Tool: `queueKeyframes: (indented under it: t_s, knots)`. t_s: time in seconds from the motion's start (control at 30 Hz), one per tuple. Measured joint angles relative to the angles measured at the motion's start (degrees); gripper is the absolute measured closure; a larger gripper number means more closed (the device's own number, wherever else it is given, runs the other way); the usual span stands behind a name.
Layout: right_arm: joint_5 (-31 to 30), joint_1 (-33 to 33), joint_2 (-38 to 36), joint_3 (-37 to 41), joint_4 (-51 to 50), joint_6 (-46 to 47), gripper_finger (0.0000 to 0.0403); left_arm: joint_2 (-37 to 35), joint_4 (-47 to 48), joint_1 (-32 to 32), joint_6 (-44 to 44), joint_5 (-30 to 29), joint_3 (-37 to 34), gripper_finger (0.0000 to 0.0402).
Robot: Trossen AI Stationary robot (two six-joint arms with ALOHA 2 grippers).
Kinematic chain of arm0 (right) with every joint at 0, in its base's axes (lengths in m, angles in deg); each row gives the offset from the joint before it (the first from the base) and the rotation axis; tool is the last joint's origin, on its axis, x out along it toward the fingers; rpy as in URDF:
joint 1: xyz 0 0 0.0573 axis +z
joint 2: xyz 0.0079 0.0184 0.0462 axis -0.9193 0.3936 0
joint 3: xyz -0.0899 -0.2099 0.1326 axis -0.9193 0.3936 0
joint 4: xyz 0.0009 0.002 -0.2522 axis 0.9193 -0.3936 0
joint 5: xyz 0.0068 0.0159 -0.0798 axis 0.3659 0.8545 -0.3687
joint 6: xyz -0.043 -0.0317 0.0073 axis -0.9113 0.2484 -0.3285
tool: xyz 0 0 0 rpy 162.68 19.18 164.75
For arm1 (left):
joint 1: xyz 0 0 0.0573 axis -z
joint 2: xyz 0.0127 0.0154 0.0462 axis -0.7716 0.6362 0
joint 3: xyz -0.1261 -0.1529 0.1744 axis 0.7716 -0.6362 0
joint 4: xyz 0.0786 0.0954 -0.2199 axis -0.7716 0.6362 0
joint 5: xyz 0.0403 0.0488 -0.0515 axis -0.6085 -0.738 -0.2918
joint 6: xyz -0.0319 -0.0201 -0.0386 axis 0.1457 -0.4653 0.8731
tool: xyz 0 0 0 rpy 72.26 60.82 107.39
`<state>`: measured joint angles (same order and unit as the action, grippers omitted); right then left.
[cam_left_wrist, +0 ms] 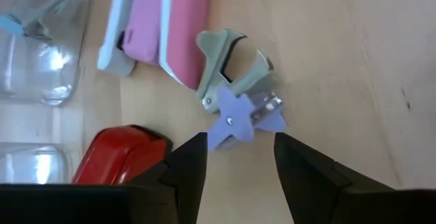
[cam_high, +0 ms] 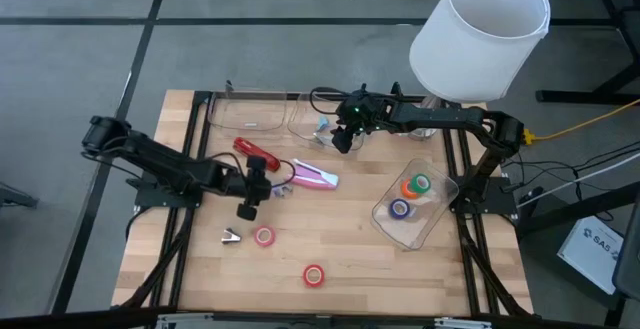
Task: Pick and place Stapler, Stapler remover, tape
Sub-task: Put the purple staple remover into the top right transparent bin
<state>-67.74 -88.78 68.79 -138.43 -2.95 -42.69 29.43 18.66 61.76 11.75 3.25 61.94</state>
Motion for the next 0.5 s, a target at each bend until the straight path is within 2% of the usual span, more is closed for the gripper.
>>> queueKeyframes:
  t_s: [0.13,0.3,0.5]
  knots:
    - [0.0,0.0,0.0,0.0,0.0,0.0,0.0202,1.89,-1.71,0.71,0.02,-1.37,0.0,0.0245]
    - [0.0,0.0,0.0,0.0,0.21,-0.01,0.0202,2.94,-3.18,1.88,-0.06,-6.7,0.0,0.0263]
    - [0.02,0.0,0.0,0.0,0.41,-0.02,0.0202,3.86,-3.02,1.79,-0.96,-6.55,0.0,0.0293]
